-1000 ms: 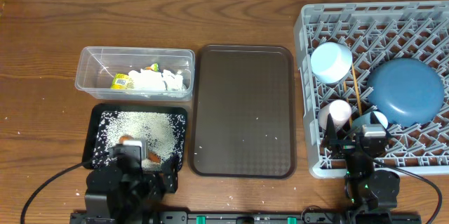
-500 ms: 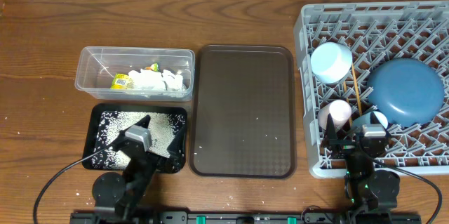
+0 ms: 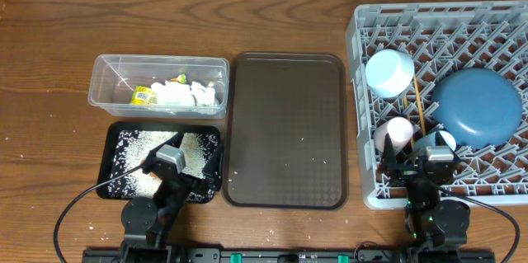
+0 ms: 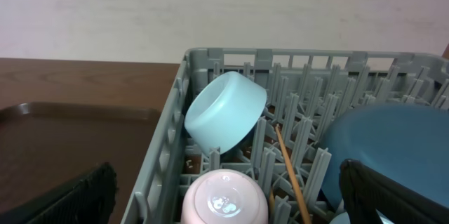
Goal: Sort waste into correct bins and load items into the dishwasher rack
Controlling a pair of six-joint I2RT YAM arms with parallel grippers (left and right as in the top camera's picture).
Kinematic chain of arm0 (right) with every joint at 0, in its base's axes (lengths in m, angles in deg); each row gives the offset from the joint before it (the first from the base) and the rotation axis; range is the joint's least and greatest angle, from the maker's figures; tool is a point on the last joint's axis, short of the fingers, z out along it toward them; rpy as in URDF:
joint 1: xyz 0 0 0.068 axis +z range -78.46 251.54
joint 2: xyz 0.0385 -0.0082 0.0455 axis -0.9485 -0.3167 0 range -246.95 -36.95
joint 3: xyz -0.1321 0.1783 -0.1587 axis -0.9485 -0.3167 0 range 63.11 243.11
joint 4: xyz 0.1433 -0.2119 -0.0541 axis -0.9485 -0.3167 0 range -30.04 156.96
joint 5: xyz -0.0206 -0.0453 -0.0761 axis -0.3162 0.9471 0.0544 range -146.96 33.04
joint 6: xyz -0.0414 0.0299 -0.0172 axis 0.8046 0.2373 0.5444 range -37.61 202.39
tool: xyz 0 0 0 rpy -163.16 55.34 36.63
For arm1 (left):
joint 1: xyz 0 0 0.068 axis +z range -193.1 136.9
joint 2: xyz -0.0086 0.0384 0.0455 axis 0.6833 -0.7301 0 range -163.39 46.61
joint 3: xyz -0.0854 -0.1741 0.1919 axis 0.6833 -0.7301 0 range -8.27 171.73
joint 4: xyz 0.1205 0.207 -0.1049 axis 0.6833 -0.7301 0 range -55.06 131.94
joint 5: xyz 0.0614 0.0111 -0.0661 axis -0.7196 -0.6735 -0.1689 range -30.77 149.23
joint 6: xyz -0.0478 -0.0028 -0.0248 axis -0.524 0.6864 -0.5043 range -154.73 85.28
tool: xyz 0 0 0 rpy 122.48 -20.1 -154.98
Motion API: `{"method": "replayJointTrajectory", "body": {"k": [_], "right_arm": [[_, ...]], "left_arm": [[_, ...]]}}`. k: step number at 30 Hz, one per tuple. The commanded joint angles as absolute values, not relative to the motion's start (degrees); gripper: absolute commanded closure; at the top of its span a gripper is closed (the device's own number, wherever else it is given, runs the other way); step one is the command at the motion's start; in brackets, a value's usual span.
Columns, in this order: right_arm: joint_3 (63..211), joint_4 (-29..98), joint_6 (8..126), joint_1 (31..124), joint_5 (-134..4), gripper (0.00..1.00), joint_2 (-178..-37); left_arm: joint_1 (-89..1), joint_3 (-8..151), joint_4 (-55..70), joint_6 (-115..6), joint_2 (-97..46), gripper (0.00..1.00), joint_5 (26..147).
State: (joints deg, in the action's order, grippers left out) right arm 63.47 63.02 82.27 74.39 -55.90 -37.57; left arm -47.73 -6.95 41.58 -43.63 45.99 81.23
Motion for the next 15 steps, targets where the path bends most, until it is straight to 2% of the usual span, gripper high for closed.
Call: {"method": "replayJointTrajectory", "body": {"k": [1, 5, 15], "right_arm": [[63.42, 62.8, 83.1, 73.85, -55.9, 0.01, -37.25], [63.42, 62.8, 83.1, 73.87, -55.9, 0.01, -37.25], [63.42, 62.78, 83.1, 73.87, -55.9, 0.01, -37.25]], "left_arm": [[-47.94, -8.04, 39.59, -39.81, 46.52, 0.0, 79.08], [-47.94, -8.04, 39.44, -32.53, 46.52, 0.0, 77.29], [-47.94, -8.04, 38.3, -31.7, 46.54, 0.0, 64.57]]}}
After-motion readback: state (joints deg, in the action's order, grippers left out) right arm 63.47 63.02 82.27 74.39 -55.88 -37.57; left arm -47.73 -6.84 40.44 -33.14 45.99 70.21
